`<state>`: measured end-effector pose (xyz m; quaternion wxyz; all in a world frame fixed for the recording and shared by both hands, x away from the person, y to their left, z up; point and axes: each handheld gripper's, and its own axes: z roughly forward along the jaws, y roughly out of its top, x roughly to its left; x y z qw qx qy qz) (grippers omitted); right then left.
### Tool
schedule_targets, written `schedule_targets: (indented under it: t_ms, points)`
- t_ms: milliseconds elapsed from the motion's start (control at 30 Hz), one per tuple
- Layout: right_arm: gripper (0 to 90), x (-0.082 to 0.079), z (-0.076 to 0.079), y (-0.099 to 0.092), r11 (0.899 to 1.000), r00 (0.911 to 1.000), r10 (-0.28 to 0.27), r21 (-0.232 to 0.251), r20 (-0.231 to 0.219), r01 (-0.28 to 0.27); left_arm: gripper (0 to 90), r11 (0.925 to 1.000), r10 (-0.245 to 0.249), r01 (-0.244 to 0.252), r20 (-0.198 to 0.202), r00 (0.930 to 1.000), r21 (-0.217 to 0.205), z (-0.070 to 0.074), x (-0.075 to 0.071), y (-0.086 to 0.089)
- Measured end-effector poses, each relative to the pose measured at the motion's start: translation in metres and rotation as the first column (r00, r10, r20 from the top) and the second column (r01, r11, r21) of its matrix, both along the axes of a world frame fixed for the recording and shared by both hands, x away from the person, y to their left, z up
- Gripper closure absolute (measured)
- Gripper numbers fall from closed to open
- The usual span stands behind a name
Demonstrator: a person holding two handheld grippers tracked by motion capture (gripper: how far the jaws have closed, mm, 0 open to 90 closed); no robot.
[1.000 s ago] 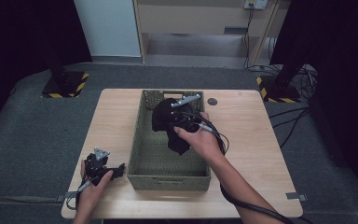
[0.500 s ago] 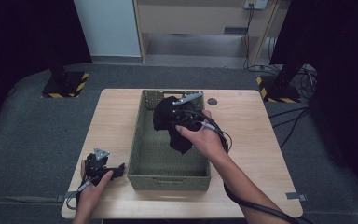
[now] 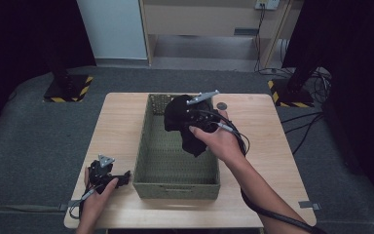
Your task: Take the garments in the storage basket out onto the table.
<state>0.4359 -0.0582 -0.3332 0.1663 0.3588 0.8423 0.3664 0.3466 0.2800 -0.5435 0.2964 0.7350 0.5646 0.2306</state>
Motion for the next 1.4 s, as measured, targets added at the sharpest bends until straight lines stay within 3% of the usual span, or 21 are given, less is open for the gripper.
schedule_targets:
  t_ms: [367, 1400]
  points:
    - [54.9, 0.001, 0.007, -0.012, 1.000, 0.9999, -0.011, 0.015, 0.005, 0.011, 0.0, 1.0000, 0.000, 0.000, 0.000, 1.0000, 0.000, 0.000, 0.000, 0.000]
    - [55.0, 0.005, 0.019, -0.074, 0.994, 0.9943, -0.105, 0.031, 0.019, 0.105, 0.0, 1.0000, 0.001, -0.001, 0.000, 1.0000, -0.001, 0.000, 0.000, 0.000]
